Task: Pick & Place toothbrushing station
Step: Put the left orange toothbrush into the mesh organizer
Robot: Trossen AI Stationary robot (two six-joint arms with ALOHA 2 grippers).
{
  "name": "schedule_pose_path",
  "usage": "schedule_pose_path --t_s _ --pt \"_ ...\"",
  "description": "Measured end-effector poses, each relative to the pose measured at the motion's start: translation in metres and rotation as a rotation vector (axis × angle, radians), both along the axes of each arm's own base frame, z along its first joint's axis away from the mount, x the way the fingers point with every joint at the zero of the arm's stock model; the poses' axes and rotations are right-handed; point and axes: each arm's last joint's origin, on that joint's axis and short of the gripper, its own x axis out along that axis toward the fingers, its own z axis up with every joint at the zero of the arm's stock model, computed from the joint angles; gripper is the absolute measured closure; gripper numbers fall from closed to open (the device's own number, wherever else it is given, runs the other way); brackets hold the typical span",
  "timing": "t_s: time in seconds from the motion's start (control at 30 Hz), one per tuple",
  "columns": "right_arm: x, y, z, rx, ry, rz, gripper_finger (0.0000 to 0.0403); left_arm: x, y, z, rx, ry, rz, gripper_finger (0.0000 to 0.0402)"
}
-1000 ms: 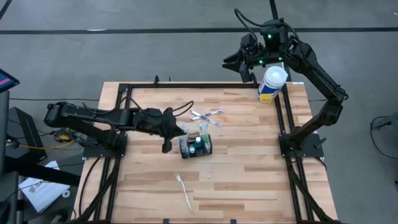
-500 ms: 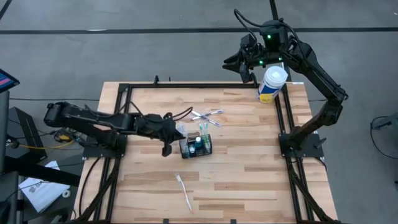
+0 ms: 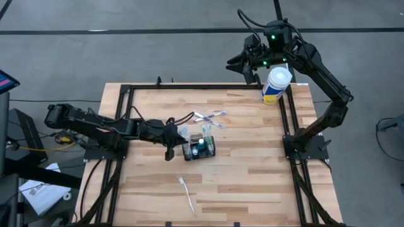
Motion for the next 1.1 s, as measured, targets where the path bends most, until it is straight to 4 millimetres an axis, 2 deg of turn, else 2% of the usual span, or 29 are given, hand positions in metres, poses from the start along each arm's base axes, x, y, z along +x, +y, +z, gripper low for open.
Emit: schedule_pose_path --t_s 0.43,0.83,0.97,1.1 --pt "0.0 0.0 0.0 -0.001 -0.001 -0.001 0.0279 -0.008 0.0 -0.025 -0.036 0.006 0.005 0.0401" --pt "0.001 0.0 0.002 -0.022 -0.02 0.004 0.0279 -0.012 -0.004 -0.034 -0.145 0.016 -0.113 0.0398" --pt "0.001 -0.001 0.003 -0.028 -0.028 0.004 0.0278 -0.014 -0.006 -0.038 -0.182 0.055 -0.166 0.0366" --pt "0.001 -0.001 0.003 -0.03 -0.029 0.005 0.027 -0.014 -0.007 -0.038 -0.236 0.056 -0.182 0.0295"
